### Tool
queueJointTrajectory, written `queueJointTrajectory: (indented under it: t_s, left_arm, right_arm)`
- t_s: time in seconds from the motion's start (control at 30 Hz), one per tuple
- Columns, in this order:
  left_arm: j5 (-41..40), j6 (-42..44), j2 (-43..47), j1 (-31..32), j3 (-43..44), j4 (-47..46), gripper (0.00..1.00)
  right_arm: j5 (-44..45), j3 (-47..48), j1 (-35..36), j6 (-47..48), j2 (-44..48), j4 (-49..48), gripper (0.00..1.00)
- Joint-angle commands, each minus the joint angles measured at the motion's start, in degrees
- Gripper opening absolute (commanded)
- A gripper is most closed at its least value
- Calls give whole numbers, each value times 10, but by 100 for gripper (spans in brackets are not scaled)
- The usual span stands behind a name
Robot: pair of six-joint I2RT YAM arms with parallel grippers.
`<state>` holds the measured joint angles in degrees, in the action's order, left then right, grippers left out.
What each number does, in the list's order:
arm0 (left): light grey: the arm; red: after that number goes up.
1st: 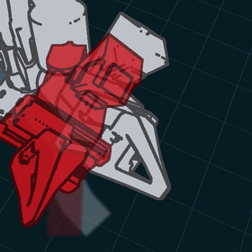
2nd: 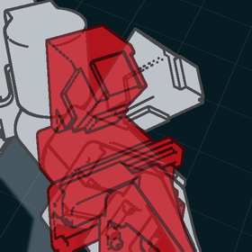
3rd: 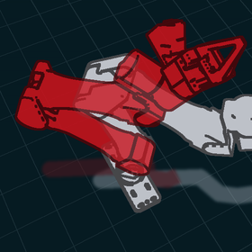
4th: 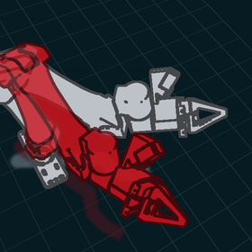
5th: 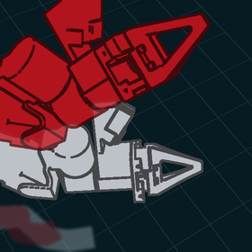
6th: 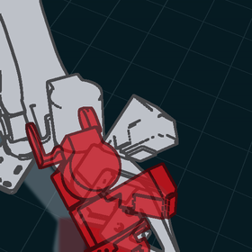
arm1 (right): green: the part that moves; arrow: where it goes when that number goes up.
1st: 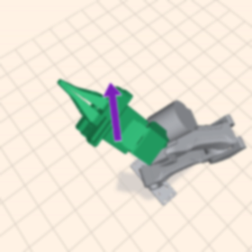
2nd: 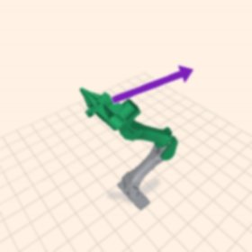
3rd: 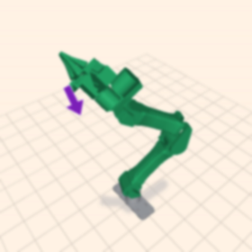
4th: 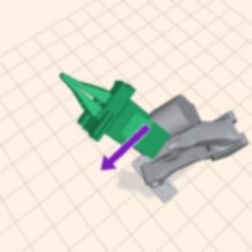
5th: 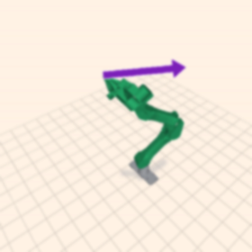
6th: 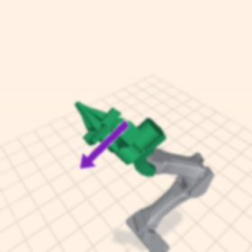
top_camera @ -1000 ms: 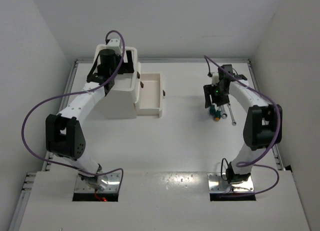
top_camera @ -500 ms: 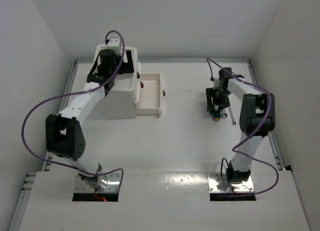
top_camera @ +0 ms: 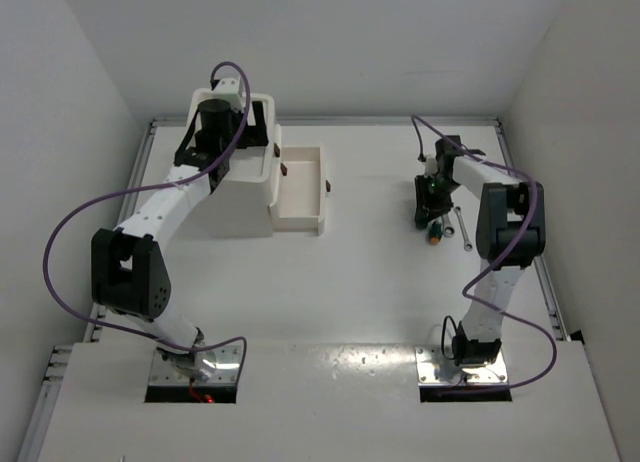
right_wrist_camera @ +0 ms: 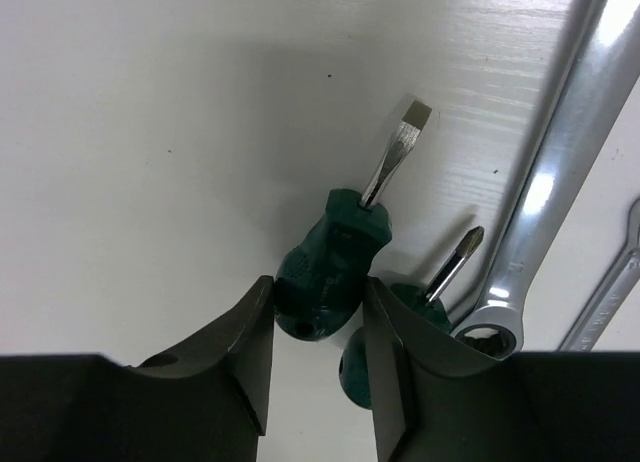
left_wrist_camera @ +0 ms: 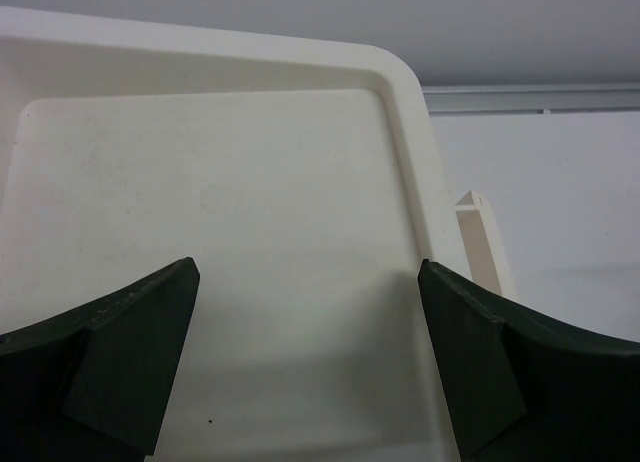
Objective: Sort the tools into containers
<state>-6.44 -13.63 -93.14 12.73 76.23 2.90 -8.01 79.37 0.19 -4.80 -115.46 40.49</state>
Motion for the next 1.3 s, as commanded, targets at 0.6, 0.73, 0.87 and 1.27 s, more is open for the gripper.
queueJointTrajectory:
  t_s: [0.6, 0.73, 0.87, 1.27]
  left_arm:
    - [24, -47, -58, 3, -64, 243, 100]
    - [24, -47, -64, 3, -58, 243, 100]
    - [29, -47, -64, 3, -53, 243, 100]
    - [29, -47, -52, 3, -70, 243, 100]
  right_arm:
    - [-337, 227, 70, -79, -20, -58, 0]
    - [-346, 279, 119, -99, -40, -75, 0]
    - [-329, 307, 154, -99, -72, -78, 0]
    - [-277, 430, 235, -99, -183, -84, 59]
